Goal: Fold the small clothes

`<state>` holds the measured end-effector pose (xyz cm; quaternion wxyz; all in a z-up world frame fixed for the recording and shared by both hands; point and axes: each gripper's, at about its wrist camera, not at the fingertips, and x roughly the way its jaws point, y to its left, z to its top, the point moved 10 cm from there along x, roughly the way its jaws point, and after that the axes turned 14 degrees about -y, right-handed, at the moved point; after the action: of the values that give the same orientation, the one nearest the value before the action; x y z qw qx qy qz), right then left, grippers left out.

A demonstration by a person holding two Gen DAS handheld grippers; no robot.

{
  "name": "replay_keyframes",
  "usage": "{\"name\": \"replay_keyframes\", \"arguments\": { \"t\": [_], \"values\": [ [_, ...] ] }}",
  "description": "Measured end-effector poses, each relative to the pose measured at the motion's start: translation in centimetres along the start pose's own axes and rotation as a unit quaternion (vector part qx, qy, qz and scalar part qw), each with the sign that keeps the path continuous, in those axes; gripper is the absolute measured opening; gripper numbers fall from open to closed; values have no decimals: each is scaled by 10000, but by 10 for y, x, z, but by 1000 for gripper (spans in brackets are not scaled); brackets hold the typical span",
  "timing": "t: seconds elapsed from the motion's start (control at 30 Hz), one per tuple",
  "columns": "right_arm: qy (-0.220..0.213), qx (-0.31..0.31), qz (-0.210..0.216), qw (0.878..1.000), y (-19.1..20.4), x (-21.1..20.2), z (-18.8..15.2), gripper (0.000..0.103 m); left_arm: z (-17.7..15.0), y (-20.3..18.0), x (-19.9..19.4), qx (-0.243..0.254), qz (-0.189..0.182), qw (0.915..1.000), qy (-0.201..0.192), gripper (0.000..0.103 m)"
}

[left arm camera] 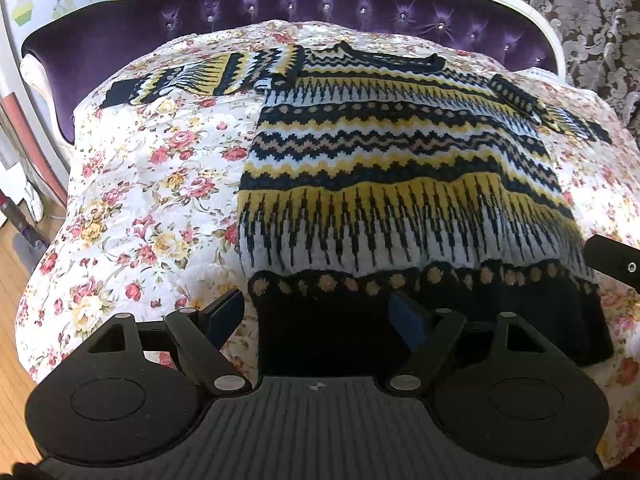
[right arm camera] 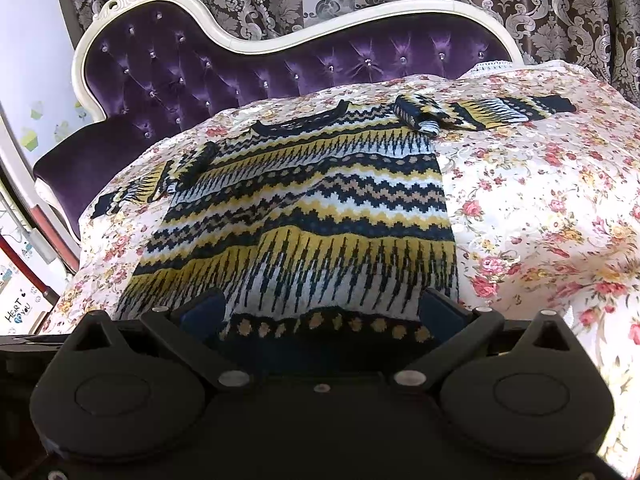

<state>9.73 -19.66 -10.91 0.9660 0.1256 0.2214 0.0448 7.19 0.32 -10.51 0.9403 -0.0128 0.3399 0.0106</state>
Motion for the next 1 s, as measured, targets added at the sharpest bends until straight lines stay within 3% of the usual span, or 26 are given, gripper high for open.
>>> {"name": "replay_keyframes", "arguments": {
  "t": [0.6,1.0],
  "values": [
    [-106,336,187,9992,-4,24,29,103,39,-9,17,-22,-238,9996,-151,78],
    [-46,635,670,9957,-6,56,50,103,67,-17,37,-23,-565,9979,-325,78]
  ]
}}
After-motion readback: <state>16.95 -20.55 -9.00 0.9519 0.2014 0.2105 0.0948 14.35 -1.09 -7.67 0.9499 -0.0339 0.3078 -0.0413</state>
